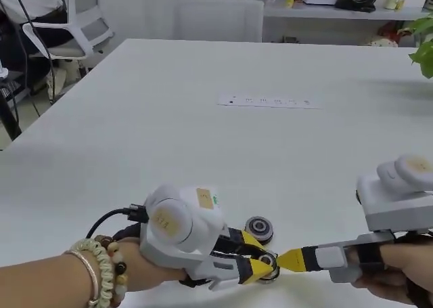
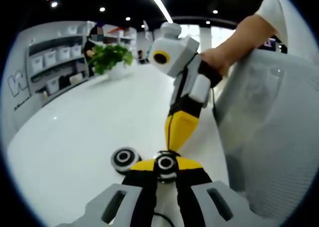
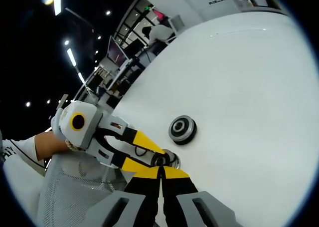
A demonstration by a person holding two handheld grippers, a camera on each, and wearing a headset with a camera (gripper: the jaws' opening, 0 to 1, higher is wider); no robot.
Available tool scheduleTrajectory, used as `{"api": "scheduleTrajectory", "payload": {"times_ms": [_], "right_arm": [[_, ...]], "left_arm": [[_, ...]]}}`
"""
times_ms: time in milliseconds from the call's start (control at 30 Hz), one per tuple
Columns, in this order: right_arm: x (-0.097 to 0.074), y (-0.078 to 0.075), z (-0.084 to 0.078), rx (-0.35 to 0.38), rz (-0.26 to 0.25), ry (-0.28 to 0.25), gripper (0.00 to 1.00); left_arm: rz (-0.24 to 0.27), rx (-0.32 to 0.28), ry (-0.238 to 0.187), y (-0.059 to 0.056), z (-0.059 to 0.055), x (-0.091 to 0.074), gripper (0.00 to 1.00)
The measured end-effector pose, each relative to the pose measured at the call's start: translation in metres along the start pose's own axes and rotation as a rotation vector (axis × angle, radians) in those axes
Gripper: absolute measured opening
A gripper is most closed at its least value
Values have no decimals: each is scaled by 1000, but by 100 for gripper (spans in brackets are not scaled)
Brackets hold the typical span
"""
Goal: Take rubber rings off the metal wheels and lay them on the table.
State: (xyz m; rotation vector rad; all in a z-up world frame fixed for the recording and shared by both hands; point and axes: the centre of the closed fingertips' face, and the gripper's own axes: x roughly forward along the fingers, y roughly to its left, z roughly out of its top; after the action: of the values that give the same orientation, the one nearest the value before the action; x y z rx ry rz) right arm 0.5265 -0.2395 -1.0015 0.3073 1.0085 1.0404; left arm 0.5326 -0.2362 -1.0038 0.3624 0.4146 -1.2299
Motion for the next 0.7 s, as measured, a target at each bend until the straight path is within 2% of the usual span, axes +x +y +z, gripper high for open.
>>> {"api": "scheduleTrajectory", "payload": {"times_ms": [433, 633, 700], "right_arm": [[1, 3, 1, -7, 14, -2, 0], [2, 9, 2, -8, 38, -7, 0], [4, 11, 0, -44, 39, 7, 0]], "left_arm": [[0, 5, 1, 0, 0, 1, 14], [-1, 6, 1, -1, 0, 0, 14], [0, 4, 1, -1, 0, 0, 14]]}}
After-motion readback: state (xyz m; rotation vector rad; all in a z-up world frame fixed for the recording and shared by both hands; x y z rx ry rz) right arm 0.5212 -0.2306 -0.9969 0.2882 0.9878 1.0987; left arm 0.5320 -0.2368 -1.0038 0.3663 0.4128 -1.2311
